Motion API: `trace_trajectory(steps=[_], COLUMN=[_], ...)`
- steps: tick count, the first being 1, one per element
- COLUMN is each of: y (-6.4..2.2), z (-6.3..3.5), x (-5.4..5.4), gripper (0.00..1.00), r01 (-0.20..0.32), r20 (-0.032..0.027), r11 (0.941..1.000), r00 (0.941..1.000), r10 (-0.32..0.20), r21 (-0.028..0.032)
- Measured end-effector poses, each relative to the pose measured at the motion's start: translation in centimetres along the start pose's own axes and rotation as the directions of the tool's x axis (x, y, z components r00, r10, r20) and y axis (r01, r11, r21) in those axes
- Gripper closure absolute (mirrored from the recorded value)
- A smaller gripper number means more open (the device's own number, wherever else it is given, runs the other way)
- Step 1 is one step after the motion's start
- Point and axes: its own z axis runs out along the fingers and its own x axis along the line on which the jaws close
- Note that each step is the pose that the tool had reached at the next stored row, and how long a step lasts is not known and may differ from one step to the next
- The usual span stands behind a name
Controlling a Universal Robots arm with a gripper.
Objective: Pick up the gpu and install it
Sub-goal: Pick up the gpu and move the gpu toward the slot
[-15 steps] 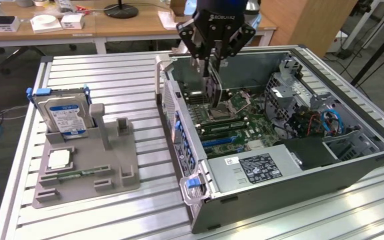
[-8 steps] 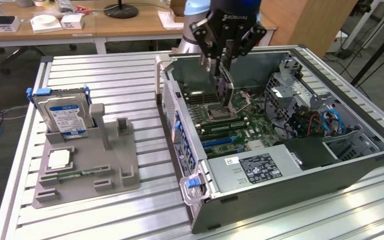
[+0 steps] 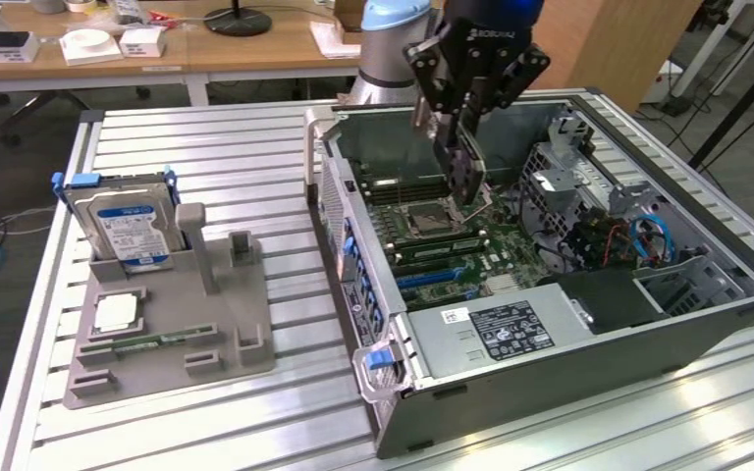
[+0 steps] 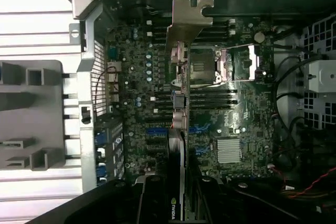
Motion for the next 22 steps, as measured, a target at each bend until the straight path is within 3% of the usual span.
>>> trace_trajectory(steps=[22], y=[0.44], z=[0.13], x=[-7.8], gripper=[0.74], r01=[0.0], r20=[-0.0021], r11=[1.0], r00=[1.0], r10=[0.0], r21=[0.0001])
